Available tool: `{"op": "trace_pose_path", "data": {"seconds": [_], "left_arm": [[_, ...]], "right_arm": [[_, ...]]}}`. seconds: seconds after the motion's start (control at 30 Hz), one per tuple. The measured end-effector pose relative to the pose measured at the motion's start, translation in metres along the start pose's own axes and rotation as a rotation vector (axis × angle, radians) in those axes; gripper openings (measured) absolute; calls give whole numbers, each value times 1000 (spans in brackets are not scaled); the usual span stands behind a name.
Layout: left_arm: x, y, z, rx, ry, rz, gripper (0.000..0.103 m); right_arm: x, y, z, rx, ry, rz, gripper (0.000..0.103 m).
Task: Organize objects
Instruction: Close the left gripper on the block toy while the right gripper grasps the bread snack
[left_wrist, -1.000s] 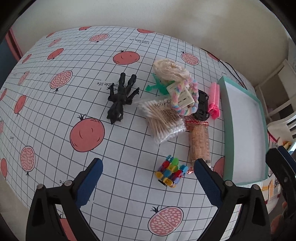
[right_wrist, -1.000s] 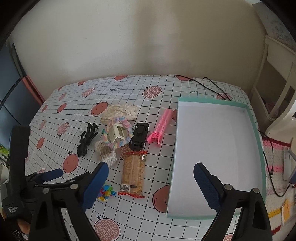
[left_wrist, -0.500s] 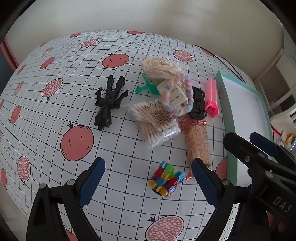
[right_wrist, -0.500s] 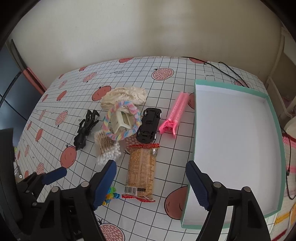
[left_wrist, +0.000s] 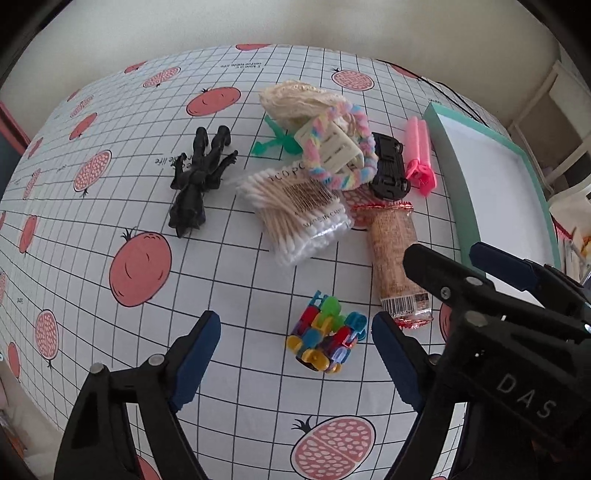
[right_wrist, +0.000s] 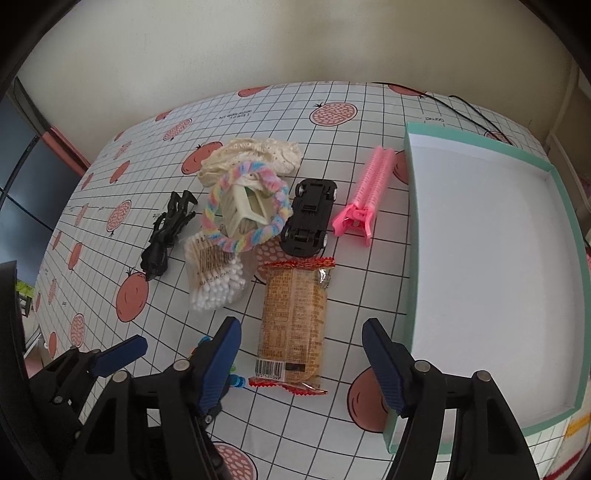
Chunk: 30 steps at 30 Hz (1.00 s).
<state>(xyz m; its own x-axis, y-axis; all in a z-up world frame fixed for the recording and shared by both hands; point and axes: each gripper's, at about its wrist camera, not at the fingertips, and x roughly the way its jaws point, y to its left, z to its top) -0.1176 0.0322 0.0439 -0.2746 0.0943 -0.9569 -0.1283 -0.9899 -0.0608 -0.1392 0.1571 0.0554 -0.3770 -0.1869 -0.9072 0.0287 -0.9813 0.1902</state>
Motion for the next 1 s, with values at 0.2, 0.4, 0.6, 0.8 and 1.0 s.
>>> {"op": "trace_pose_path", "data": {"seconds": [0.2, 0.4, 0.6, 0.8, 1.0], "left_arm": [[4, -6, -5, 31, 11, 11, 82], [11, -12, -6, 54, 38, 20, 76], [17, -11, -6, 54, 63, 26, 74], [23, -6, -5, 44, 89, 30, 60], [27, 3, -3, 60, 106, 9, 48]], "right_arm": [[10, 5, -2, -14, 31, -5, 72], [20, 5, -5, -15, 64, -16, 72], [28, 5, -7, -9, 87, -18, 72], [35, 5, -9, 6, 104, -18, 72], [37, 5, -10, 19, 103, -23, 72]]}}
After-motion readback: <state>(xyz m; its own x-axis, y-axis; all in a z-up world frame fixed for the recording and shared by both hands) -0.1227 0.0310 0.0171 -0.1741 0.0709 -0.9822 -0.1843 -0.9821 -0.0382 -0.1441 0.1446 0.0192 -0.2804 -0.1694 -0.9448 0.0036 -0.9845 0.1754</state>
